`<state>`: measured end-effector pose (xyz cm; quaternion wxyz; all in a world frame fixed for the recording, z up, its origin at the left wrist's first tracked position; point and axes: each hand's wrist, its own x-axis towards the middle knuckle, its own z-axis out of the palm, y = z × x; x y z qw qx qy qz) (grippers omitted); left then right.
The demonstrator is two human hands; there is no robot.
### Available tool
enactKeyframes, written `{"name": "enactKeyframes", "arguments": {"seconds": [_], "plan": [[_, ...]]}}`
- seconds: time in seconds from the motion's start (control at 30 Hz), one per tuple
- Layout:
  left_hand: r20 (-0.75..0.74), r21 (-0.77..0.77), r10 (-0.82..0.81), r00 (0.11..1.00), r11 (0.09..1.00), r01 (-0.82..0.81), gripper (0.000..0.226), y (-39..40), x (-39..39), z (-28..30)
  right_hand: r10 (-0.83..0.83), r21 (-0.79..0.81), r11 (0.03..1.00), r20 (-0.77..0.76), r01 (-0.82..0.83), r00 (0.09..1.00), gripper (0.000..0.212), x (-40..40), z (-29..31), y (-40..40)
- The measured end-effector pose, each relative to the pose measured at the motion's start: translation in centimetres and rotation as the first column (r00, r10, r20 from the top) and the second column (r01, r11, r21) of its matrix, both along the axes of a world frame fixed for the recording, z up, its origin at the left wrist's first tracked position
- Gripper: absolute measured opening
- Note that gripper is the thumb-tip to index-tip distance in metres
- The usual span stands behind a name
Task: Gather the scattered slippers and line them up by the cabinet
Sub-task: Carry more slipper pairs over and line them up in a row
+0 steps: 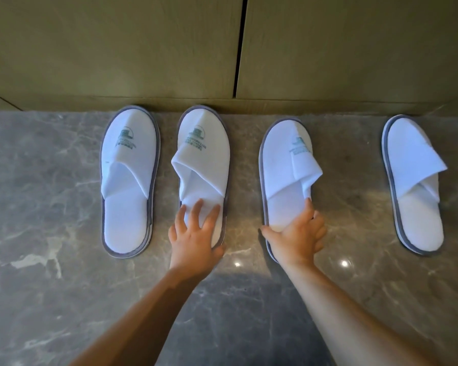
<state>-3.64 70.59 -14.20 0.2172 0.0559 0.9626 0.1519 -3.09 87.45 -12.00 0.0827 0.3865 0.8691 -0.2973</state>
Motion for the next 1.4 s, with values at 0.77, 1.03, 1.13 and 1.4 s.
{"name": "enactKeyframes", "arguments": {"seconds": [0.77, 1.03, 1.13, 1.4], "plan": [[0.005, 0.005, 0.009, 1.000, 1.000, -0.009, 0.072, 0.2, -0.2, 0.6, 0.102, 0.025, 0.994, 0.012, -0.102, 0.995, 0.094, -1.6, -1.6, -1.3], [0.004, -0.017, 0.005, 1.000, 1.000, -0.005, 0.075, 0.5, -0.3, 1.5, 0.085, -0.004, 0.996, -0.005, -0.085, 0.996, 0.098, -1.6, -1.3, -1.2], [-0.059, 0.033, -0.013, 0.998, 0.999, 0.015, 0.081, 1.9, 0.2, 2.5, 0.048, -0.013, 0.999, -0.085, -0.049, 0.995, 0.095, -0.9, -0.1, 0.8], [0.048, 0.004, -0.396, 0.917, 0.918, 0.396, 0.083, 11.2, 0.7, 1.8, -0.080, 0.201, 0.975, -0.068, 0.092, 0.994, 0.081, 3.8, 1.1, 14.8]]}}
